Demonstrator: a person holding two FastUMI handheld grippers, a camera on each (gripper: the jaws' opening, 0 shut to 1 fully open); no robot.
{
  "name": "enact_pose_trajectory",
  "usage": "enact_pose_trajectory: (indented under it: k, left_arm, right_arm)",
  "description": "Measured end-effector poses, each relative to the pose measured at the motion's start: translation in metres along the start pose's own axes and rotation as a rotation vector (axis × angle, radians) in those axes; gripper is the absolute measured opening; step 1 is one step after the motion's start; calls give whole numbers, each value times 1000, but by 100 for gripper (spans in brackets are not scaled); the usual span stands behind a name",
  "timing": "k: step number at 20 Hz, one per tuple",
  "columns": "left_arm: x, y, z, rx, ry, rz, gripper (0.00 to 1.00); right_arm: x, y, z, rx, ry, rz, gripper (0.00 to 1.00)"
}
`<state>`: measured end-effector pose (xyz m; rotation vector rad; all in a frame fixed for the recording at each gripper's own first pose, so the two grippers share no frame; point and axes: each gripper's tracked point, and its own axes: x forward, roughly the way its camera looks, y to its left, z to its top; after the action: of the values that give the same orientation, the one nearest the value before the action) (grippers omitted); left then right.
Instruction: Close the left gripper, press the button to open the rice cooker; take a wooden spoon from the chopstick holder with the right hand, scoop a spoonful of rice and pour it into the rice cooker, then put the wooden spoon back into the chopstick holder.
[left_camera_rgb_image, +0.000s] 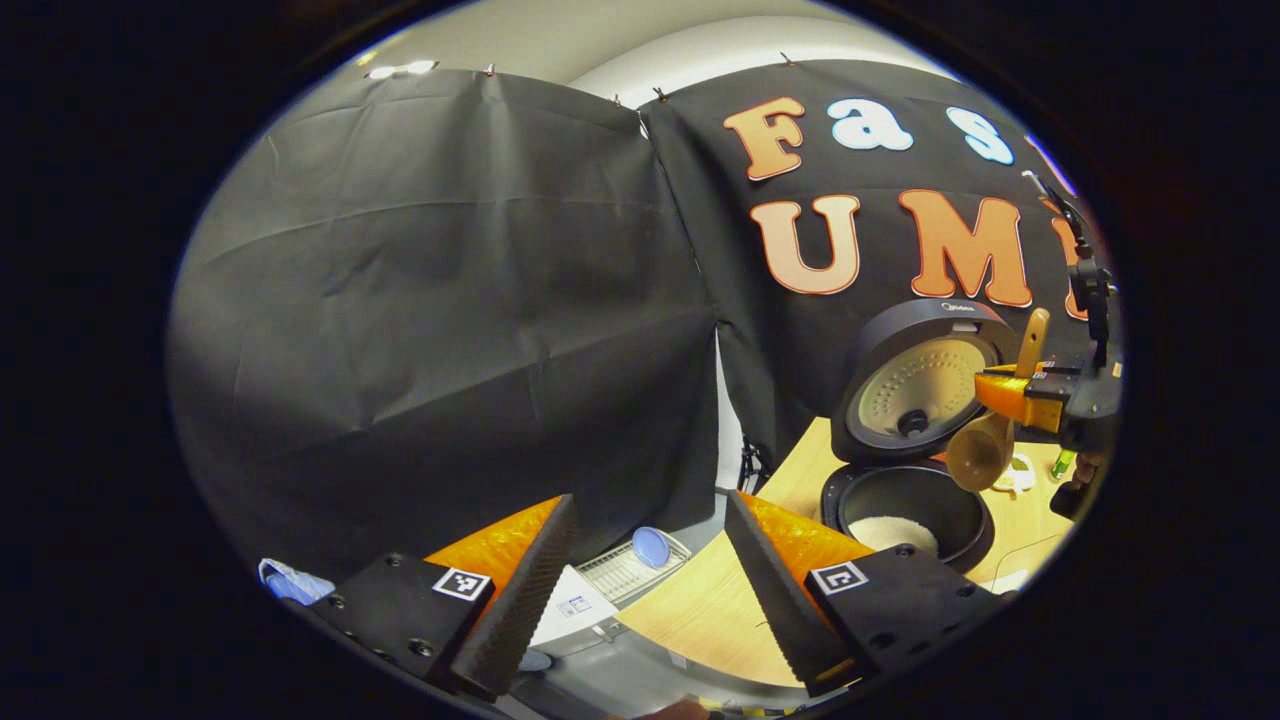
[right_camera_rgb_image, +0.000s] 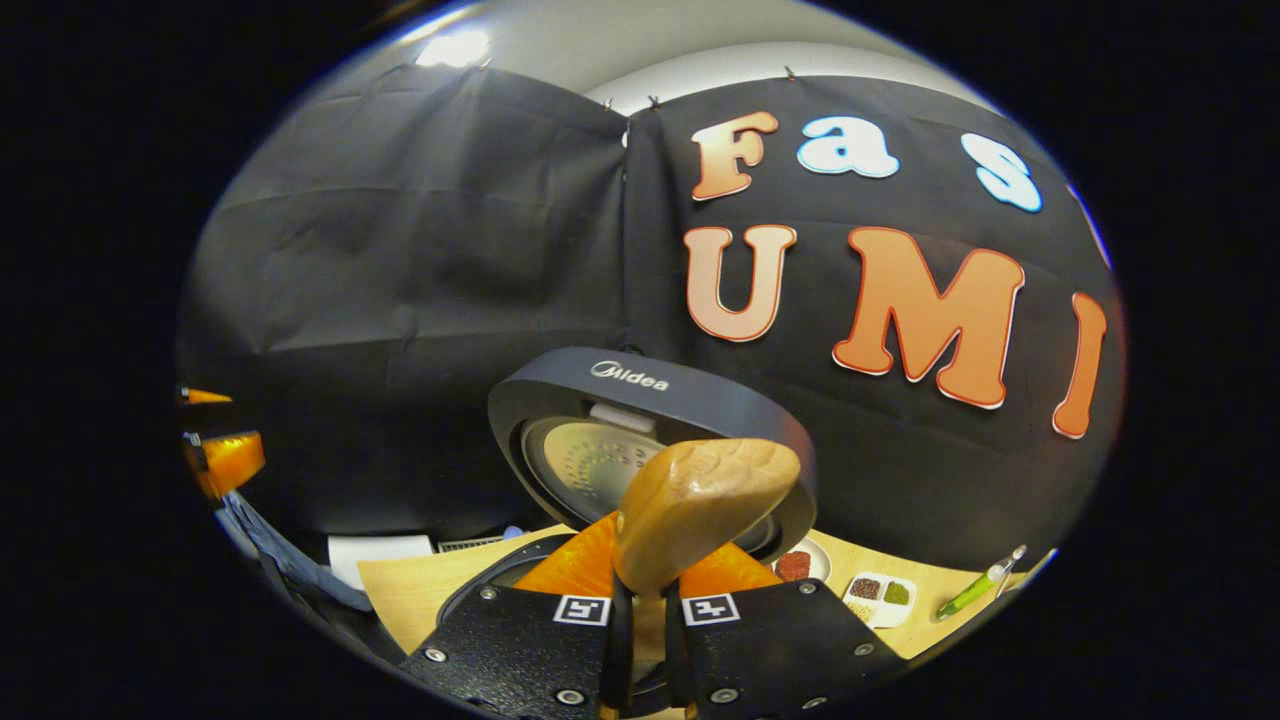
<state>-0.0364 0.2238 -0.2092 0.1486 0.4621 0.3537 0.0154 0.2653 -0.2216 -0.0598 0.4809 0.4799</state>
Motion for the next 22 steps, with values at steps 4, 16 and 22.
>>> enact_pose_trajectory:
  k: [4,16,22]
  left_arm:
    - [2,-24,6,14,-6,-31,100]
    - [-9,-121,16,56,-23,-199,100]
    - [-15,-170,30,70,-46,-288,93]
  right_arm:
    - [-27,-38,11,236,2,-13,12]
    - [-156,-203,-69,440,78,-367,12]
    - [-226,-253,-110,520,103,-517,12]
